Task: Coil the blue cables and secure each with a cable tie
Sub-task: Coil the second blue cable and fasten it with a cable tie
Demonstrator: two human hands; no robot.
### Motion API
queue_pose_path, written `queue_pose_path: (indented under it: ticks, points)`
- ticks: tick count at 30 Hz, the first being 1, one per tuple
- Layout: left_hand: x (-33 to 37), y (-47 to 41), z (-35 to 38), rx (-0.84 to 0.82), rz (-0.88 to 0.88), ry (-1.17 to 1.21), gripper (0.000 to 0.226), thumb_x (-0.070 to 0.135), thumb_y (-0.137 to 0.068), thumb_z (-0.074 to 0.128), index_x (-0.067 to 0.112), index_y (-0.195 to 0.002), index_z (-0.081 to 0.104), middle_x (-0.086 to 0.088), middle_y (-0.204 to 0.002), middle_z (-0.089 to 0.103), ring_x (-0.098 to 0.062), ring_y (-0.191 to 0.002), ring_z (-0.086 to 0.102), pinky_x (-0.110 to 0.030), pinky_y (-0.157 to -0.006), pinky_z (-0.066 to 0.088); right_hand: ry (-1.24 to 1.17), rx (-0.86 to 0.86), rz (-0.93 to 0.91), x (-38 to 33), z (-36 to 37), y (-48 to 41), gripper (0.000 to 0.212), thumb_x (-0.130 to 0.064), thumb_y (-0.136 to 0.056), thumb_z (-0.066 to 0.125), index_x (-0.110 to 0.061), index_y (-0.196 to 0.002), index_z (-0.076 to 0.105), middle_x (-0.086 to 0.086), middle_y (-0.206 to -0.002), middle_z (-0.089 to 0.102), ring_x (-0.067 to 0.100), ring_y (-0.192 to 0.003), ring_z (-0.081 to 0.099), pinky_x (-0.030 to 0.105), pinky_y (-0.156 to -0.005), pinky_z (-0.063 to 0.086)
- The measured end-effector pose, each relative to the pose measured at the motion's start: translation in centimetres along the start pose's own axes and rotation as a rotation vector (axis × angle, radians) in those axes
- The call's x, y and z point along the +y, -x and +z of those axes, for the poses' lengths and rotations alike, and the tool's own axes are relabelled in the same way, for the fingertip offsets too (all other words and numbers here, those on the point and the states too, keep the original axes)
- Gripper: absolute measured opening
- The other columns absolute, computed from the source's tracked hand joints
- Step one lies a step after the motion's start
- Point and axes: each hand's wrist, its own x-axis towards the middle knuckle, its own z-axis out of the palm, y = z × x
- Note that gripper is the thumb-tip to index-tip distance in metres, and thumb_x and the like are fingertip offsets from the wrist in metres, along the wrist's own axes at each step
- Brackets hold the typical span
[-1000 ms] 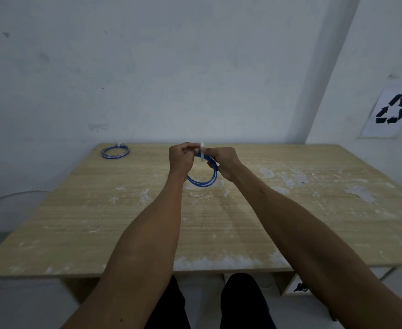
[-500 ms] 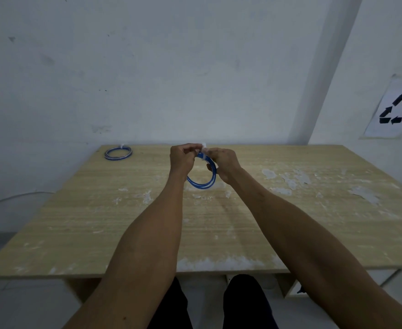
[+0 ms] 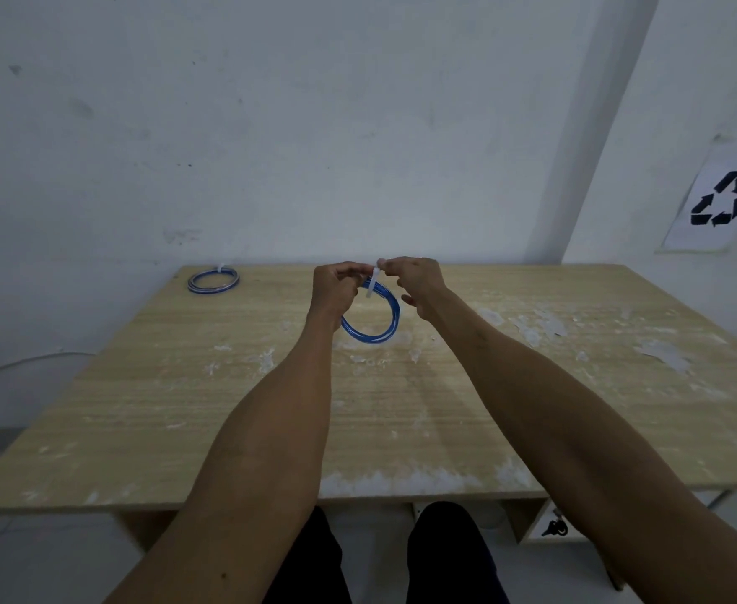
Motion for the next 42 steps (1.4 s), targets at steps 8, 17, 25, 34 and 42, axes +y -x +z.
queue_pose_path:
  ticks: [8,17,25,34,42]
  points:
    - [-0.1,0.0,0.3,-0.091,-0.031,-0.012,0.022,-0.007,-0.089,0.061,0.003,-0.097,0.079,-0.001,-0.082,0.074,-0.005,-0.073,0.063,-0.018,-0.061,0.044,0.015,0.003,0.044,-0.9,0.1,-0.6,0.023,-0.012,-0.095,0.067,0.004,-0.112,0.068,0.007,-0.104,0.065,0.02,-0.089,0.055,0.031,-0.084,0.042]
    - [-0.6,0.4,0.6,-0.053,-0.044,-0.032,0.025,-0.009,-0.088,0.058,-0.001,-0.099,0.079,-0.007,-0.085,0.074,-0.001,-0.07,0.065,-0.013,-0.057,0.046,-0.073,0.132,0.093,0.1,0.1,-2.2,0.018,-0.024,-0.095,0.07,-0.006,-0.092,0.069,0.012,-0.094,0.064,0.023,-0.08,0.053,0.036,-0.072,0.051]
    - [-1.7,-0.3,0.3,0.122,-0.131,0.045,0.021,0.003,-0.086,0.07,0.01,-0.104,0.079,-0.003,-0.091,0.075,-0.012,-0.071,0.062,-0.019,-0.058,0.048,0.081,-0.135,0.168,1.2,0.0,-1.6,0.038,-0.041,-0.085,0.079,-0.009,-0.103,0.071,0.003,-0.103,0.072,0.023,-0.096,0.066,0.036,-0.076,0.056]
    - [-1.4,-1.1,0.1,0.163,-0.149,0.072,0.007,0.011,-0.088,0.073,0.01,-0.091,0.079,-0.004,-0.079,0.073,-0.012,-0.061,0.056,-0.023,-0.056,0.044,-0.096,-0.204,0.068,1.7,-0.6,-1.5,0.021,-0.007,-0.087,0.077,0.001,-0.107,0.073,0.019,-0.101,0.072,0.032,-0.08,0.07,0.036,-0.074,0.064]
    - [-0.8,-1.2,-0.6,0.143,-0.061,-0.005,0.012,0.022,-0.092,0.071,0.011,-0.093,0.072,-0.005,-0.077,0.072,-0.01,-0.057,0.061,-0.021,-0.055,0.047,-0.166,-0.19,-0.083,1.9,-0.6,-2.1,0.025,0.012,-0.082,0.073,0.014,-0.107,0.07,0.026,-0.091,0.071,0.034,-0.08,0.072,0.035,-0.081,0.063]
